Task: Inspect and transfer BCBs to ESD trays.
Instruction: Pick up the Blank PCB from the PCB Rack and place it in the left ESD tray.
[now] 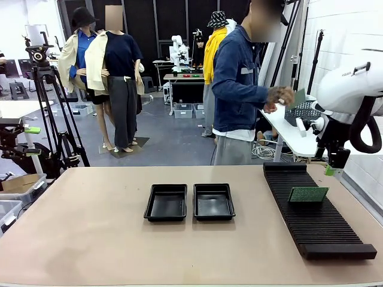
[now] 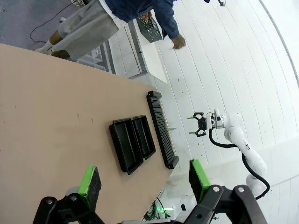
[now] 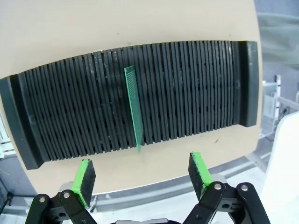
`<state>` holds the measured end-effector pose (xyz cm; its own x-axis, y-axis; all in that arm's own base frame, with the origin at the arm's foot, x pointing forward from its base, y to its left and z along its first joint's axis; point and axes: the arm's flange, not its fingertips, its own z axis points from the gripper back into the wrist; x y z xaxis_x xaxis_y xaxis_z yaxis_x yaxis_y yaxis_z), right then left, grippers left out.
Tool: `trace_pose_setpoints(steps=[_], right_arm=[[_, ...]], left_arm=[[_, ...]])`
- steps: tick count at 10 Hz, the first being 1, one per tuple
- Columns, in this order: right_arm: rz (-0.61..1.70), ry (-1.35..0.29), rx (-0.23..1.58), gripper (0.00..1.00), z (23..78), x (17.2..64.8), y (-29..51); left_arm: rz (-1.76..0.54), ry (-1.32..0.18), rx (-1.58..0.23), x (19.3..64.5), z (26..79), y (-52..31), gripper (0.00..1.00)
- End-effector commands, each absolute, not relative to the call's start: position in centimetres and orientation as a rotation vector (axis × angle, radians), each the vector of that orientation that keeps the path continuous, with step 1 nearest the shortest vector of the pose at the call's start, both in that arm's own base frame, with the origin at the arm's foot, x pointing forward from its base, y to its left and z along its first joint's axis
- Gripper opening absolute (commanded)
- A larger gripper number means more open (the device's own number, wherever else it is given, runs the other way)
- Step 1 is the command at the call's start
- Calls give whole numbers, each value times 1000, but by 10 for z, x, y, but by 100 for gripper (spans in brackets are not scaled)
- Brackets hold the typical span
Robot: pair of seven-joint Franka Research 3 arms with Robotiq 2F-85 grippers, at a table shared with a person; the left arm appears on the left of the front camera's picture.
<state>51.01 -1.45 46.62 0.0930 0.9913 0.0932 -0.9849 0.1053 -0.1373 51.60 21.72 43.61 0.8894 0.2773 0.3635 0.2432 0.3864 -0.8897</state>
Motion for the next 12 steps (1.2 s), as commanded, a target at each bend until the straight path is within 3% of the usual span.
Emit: trace_pose_setpoints(steps=[1, 5, 6, 7, 9, 12], right_arm=[[1491, -155, -81, 100, 461, 521, -13], [1510, -109, -43, 100, 443, 542, -13], [1496, -128, -53, 100, 456, 530, -18], [1444, -164, -71, 100, 491, 489, -36], [1352, -18, -52, 100, 518, 410, -85], [1388, -57, 3, 100, 508, 397, -118]], left_arm=[[36, -492, -1179, 515, 438, 218, 100], [36, -492, -1179, 515, 438, 218, 100], [36, -492, -1179, 515, 438, 218, 100], [36, -492, -1179, 515, 438, 218, 100], [36, -492, -1179, 515, 438, 218, 100], [36, -492, -1179, 515, 438, 218, 100]])
